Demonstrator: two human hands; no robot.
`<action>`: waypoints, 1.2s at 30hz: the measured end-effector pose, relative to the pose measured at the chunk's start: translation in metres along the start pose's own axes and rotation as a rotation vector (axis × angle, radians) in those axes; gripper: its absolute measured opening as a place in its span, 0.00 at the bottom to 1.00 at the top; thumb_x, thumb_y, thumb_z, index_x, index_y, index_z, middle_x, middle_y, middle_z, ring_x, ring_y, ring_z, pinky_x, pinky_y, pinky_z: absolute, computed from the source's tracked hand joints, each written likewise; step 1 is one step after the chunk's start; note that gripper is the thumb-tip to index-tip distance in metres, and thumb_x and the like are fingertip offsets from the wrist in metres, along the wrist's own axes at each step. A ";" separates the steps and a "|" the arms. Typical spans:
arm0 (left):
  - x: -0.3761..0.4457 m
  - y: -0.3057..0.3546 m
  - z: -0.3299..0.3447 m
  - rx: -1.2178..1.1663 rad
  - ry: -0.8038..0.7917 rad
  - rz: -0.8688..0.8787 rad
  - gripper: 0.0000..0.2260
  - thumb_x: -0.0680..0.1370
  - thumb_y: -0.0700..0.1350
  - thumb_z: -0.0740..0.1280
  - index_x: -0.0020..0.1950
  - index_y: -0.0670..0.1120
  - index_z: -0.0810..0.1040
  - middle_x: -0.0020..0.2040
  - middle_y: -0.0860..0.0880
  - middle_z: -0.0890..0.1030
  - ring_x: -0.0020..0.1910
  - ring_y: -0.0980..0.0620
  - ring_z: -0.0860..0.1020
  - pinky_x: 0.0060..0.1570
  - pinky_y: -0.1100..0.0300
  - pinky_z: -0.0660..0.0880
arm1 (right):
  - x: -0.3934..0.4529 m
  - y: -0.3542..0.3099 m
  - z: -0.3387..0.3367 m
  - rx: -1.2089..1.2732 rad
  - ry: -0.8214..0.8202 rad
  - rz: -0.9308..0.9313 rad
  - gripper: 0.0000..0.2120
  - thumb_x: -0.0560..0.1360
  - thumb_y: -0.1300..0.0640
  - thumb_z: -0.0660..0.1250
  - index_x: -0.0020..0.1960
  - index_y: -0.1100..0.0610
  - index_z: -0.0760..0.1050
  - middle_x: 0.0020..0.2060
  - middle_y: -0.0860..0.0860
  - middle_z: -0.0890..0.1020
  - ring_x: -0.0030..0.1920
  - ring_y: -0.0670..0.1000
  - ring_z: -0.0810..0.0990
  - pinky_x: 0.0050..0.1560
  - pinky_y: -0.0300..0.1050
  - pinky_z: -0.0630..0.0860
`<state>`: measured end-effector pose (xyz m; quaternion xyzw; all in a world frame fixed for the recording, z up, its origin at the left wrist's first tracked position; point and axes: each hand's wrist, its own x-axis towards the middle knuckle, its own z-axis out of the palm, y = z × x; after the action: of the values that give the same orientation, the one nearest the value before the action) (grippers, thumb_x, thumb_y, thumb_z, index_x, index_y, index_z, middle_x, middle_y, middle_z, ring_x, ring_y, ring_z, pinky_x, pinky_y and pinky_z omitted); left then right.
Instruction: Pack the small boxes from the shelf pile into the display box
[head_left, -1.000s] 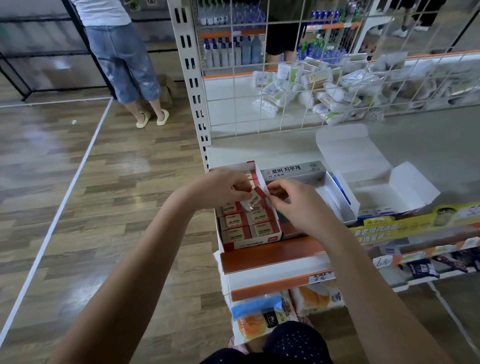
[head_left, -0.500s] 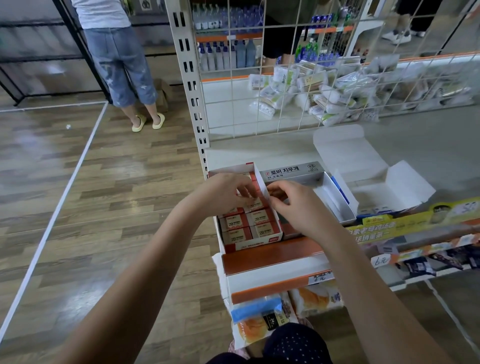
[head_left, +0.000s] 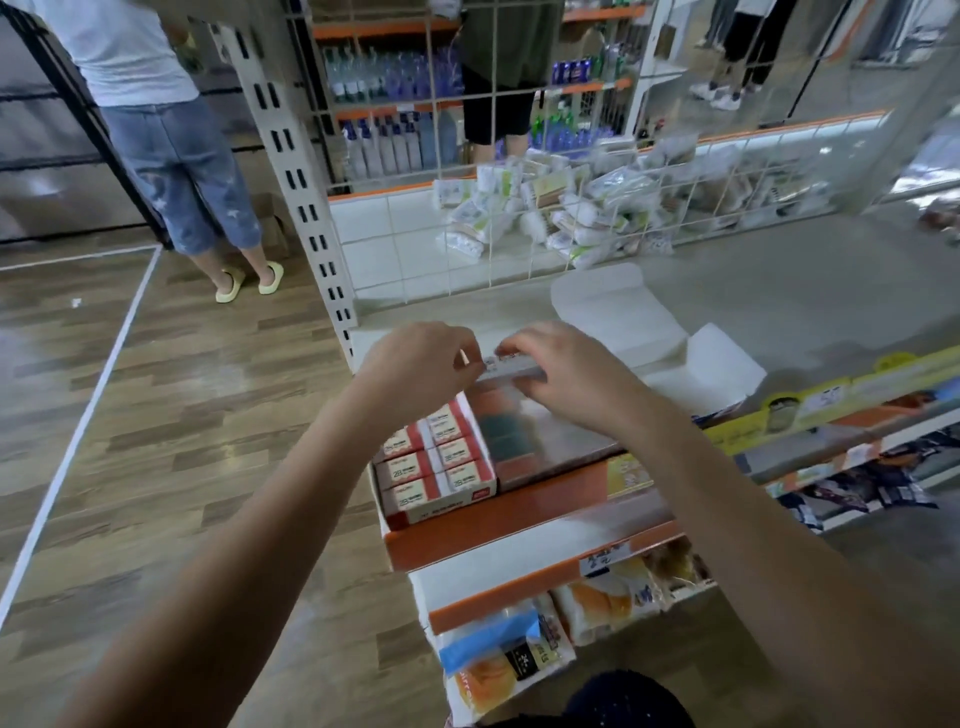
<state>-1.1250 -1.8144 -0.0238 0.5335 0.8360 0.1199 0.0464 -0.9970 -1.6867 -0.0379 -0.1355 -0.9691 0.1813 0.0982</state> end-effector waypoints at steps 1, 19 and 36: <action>0.007 0.012 -0.002 0.043 0.023 0.017 0.10 0.78 0.54 0.62 0.55 0.53 0.77 0.50 0.53 0.79 0.48 0.52 0.76 0.43 0.58 0.74 | -0.001 0.009 -0.009 -0.045 0.009 -0.007 0.17 0.75 0.58 0.66 0.64 0.54 0.72 0.60 0.50 0.75 0.62 0.50 0.70 0.59 0.44 0.68; 0.184 0.351 0.090 0.206 -0.018 0.440 0.21 0.77 0.58 0.60 0.66 0.50 0.70 0.63 0.46 0.73 0.64 0.44 0.69 0.59 0.51 0.65 | -0.170 0.298 -0.164 -0.247 0.073 0.528 0.21 0.75 0.53 0.66 0.67 0.55 0.69 0.60 0.57 0.73 0.62 0.57 0.70 0.60 0.47 0.66; 0.388 0.580 0.195 0.228 -0.151 0.612 0.19 0.79 0.55 0.58 0.64 0.45 0.71 0.62 0.43 0.73 0.62 0.42 0.69 0.59 0.50 0.67 | -0.247 0.552 -0.256 -0.162 0.092 0.862 0.22 0.78 0.54 0.63 0.70 0.57 0.65 0.66 0.56 0.69 0.65 0.57 0.69 0.63 0.52 0.69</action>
<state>-0.7393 -1.2018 -0.0483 0.7688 0.6393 -0.0057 0.0100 -0.5770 -1.1824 -0.0474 -0.5426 -0.8297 0.1229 0.0457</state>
